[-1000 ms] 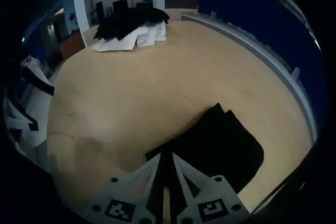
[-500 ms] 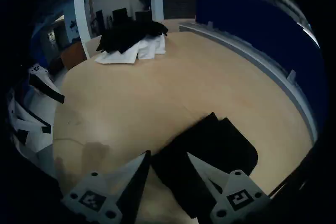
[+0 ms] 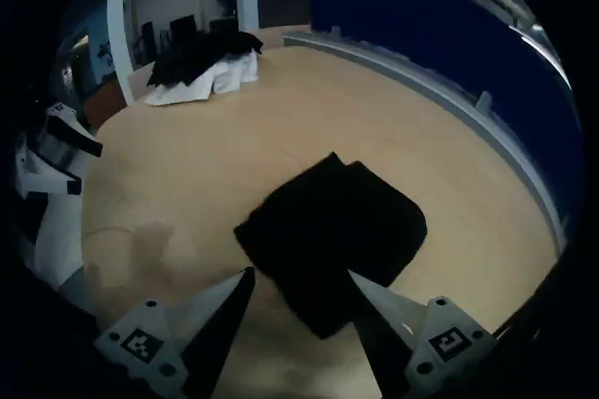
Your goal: Fold towel
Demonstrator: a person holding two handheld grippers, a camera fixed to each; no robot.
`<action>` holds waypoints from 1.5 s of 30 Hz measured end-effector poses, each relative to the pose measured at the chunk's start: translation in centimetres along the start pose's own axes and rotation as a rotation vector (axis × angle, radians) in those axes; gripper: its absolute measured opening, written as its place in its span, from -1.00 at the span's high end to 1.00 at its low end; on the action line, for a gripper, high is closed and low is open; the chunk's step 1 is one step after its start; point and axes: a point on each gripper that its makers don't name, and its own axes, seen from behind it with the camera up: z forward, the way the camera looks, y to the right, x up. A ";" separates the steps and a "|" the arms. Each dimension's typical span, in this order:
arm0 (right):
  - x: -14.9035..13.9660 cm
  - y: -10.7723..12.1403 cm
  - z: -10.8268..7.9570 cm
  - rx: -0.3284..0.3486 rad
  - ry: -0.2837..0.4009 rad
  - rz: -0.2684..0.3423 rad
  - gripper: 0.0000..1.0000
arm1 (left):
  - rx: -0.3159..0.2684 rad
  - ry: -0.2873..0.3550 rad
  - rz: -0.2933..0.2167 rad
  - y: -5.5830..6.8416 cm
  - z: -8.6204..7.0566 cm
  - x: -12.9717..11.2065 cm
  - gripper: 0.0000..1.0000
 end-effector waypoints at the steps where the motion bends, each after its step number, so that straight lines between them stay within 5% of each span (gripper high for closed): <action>1: -0.5 0.4 -0.2 -0.011 -0.005 0.011 -0.72 | 0.000 0.000 0.001 0.1 0.0 0.0 -0.85; 9: -4.0 1.9 -0.8 -0.059 -0.044 0.078 -0.66 | -0.006 0.000 0.007 0.6 0.0 0.2 -0.86; 19: -6.0 2.5 -0.3 -0.064 -0.069 0.098 0.20 | -0.009 -0.002 0.015 1.0 0.2 0.2 -0.86; 28: -5.8 3.1 -0.4 -0.064 -0.062 0.109 0.75 | -0.007 -0.004 0.016 0.9 0.5 0.2 -0.86; 38: -3.8 3.5 -1.5 -0.068 -0.015 0.109 0.86 | -0.007 -0.005 0.021 1.0 0.4 0.5 -0.86; 45: 1.5 4.1 -4.2 -0.081 0.083 0.088 0.88 | -0.011 0.002 0.029 1.1 0.2 0.9 -0.86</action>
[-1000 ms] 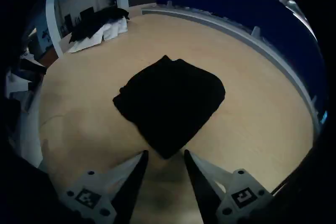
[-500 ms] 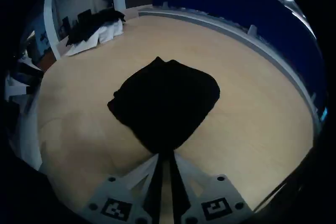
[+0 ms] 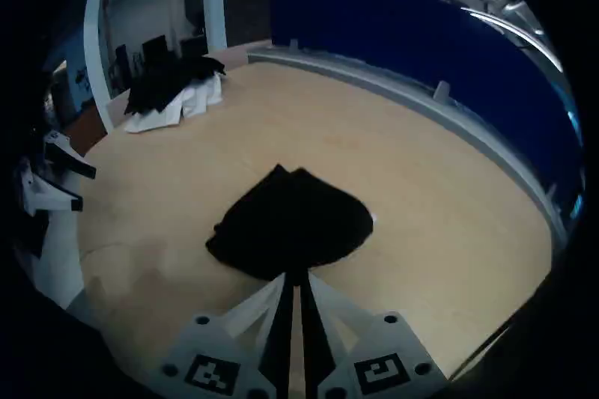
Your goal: Fold towel
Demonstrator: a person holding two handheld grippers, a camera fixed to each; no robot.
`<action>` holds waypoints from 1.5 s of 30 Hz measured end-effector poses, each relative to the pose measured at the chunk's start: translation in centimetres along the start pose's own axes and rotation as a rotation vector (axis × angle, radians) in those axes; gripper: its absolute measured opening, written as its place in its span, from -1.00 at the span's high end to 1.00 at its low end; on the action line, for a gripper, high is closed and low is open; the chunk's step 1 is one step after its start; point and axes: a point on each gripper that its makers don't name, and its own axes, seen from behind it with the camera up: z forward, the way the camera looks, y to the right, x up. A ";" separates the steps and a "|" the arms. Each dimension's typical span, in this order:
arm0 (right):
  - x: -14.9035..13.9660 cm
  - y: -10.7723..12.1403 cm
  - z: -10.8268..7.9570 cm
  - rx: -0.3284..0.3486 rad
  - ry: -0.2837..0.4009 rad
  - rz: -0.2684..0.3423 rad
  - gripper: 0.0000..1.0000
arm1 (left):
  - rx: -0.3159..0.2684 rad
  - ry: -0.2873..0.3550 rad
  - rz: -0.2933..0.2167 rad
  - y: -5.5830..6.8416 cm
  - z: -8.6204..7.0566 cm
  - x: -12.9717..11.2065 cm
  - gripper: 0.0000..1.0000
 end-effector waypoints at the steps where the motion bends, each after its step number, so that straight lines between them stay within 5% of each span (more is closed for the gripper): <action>1: 1.1 0.2 -0.5 -0.002 0.016 -0.004 0.88 | -0.001 0.002 0.000 0.0 0.0 0.1 -0.86; 10: 9.0 1.9 -4.6 -0.016 0.152 0.020 0.88 | -0.015 0.025 0.005 0.5 -0.1 1.2 -0.86; 15: 10.6 3.2 -6.6 -0.033 0.188 0.031 0.88 | -0.026 0.034 0.020 1.1 0.0 1.7 -0.86; 33: 9.0 8.4 -11.6 -0.119 0.203 0.072 0.88 | -0.065 0.042 0.070 3.9 0.3 2.9 -0.86; 45: 4.5 17.7 -16.1 -0.220 0.157 0.113 0.88 | -0.065 0.026 0.091 5.0 0.8 2.9 -0.86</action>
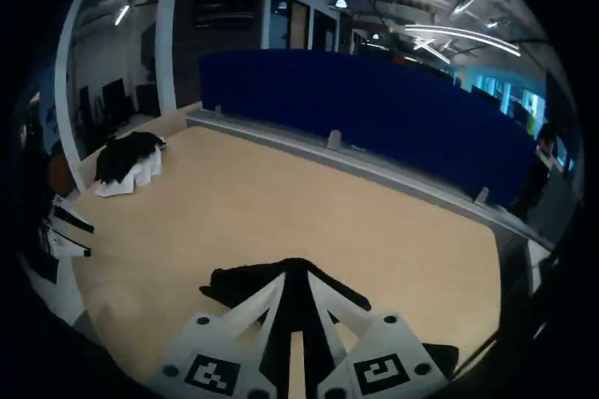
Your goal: Fold towel
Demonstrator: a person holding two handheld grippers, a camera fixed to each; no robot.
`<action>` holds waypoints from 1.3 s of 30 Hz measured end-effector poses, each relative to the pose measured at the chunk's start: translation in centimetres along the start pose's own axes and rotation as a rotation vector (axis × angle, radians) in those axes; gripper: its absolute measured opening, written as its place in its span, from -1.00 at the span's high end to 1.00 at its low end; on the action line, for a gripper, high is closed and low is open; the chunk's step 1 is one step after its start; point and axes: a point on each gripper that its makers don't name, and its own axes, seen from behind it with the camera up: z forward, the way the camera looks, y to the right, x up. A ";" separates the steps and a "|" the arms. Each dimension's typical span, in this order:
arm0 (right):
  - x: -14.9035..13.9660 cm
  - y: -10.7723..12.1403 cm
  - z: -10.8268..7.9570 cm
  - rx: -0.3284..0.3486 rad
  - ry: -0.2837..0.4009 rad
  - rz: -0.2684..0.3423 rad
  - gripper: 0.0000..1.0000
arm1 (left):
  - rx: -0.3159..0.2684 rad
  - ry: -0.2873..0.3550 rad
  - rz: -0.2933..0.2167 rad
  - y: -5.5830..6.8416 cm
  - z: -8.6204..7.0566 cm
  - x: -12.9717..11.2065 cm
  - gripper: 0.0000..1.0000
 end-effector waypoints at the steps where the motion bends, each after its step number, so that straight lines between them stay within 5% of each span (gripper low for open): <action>1: -0.3 1.0 -0.3 -0.010 -0.004 0.000 0.88 | 0.001 -0.002 0.002 0.1 0.0 0.0 -0.86; 11: -2.7 10.8 -2.5 -0.096 -0.038 0.019 0.88 | 0.002 -0.018 0.011 1.9 0.8 0.4 -0.86; 20: -4.7 17.2 -2.9 -0.140 -0.079 0.025 0.89 | 0.005 -0.029 0.023 3.4 1.5 0.9 -0.86; 39: -8.5 21.4 -3.2 -0.151 -0.125 0.066 0.88 | 0.007 -0.046 0.045 5.6 2.1 1.2 -0.86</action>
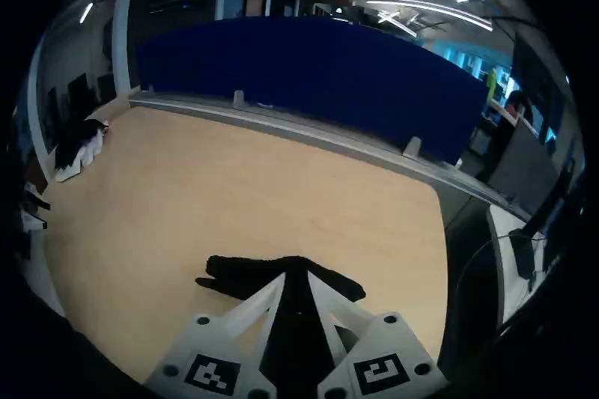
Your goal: Fold towel
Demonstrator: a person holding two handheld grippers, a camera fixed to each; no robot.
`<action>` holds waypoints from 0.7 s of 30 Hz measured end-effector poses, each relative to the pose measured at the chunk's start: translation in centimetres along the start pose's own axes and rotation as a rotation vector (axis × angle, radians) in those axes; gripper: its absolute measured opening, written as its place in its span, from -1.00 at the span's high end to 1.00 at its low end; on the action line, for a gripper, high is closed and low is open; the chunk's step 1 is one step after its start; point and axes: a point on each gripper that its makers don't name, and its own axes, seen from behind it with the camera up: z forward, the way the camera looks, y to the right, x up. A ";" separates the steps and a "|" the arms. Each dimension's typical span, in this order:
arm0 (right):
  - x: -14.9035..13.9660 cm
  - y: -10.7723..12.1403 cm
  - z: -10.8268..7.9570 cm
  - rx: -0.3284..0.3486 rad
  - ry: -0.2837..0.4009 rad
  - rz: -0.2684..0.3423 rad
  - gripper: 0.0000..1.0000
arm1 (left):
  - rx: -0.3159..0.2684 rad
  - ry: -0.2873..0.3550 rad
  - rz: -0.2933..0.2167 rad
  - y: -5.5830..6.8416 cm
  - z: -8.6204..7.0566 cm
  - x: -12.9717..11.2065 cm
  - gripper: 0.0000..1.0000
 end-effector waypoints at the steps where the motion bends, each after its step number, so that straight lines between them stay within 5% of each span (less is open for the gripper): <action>1: -0.3 0.2 -0.2 -0.001 -0.003 0.002 0.88 | -0.001 0.000 0.001 0.1 0.0 0.0 -0.86; 21: -8.1 3.5 -3.2 -0.069 -0.093 0.028 0.88 | -0.012 -0.021 0.043 1.2 0.3 -0.1 -0.86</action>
